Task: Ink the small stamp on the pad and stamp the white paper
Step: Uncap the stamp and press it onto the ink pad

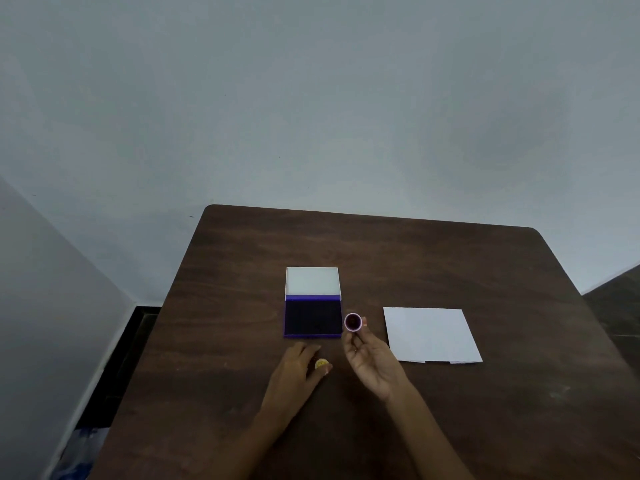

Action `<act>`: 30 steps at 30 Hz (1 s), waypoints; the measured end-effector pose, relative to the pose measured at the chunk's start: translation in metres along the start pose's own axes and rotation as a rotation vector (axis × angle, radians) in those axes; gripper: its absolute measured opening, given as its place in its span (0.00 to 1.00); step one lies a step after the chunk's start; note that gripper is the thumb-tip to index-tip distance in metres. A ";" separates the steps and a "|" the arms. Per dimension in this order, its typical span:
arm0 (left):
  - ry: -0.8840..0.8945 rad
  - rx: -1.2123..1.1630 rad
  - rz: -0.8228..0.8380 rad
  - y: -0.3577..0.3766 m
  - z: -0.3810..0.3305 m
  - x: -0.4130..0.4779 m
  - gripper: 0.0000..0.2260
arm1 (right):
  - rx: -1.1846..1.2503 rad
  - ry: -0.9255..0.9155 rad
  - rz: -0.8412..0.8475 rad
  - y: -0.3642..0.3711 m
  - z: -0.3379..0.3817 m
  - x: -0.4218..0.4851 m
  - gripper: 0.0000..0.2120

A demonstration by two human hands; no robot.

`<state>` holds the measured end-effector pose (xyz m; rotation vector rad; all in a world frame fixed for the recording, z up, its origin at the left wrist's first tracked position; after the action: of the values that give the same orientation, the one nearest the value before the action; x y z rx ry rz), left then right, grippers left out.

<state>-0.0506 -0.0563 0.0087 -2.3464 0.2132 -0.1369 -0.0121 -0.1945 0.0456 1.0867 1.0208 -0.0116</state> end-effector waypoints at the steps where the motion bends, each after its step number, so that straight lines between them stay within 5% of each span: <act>1: 0.001 0.002 -0.053 -0.005 0.003 0.000 0.19 | -0.032 -0.021 -0.018 0.001 0.002 0.002 0.11; 6: -0.073 0.047 -0.257 -0.028 0.031 0.007 0.27 | -0.687 -0.326 -0.308 0.012 0.007 0.016 0.07; 11: -0.089 0.133 -0.165 -0.032 0.051 0.026 0.42 | -1.240 -0.624 -0.451 0.042 -0.004 0.040 0.04; 21: -0.030 0.400 -0.053 -0.016 0.064 0.037 0.38 | -1.700 -0.722 -0.502 0.067 -0.019 0.088 0.07; 30: -0.032 0.416 -0.028 -0.017 0.063 0.038 0.37 | -1.731 -0.681 -0.554 0.063 -0.024 0.094 0.10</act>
<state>-0.0015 -0.0079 -0.0225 -1.9369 0.1222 -0.1425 0.0549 -0.1021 0.0244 -0.7673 0.3503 0.0468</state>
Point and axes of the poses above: each hand's wrist, its own x-axis towards the middle knuckle, its own y-axis out of the palm, z = x × y, the point moved 3 cm from there along x, towards the middle knuckle, and after that the axes turned 12 degrees about y, right-handed, at the moved point
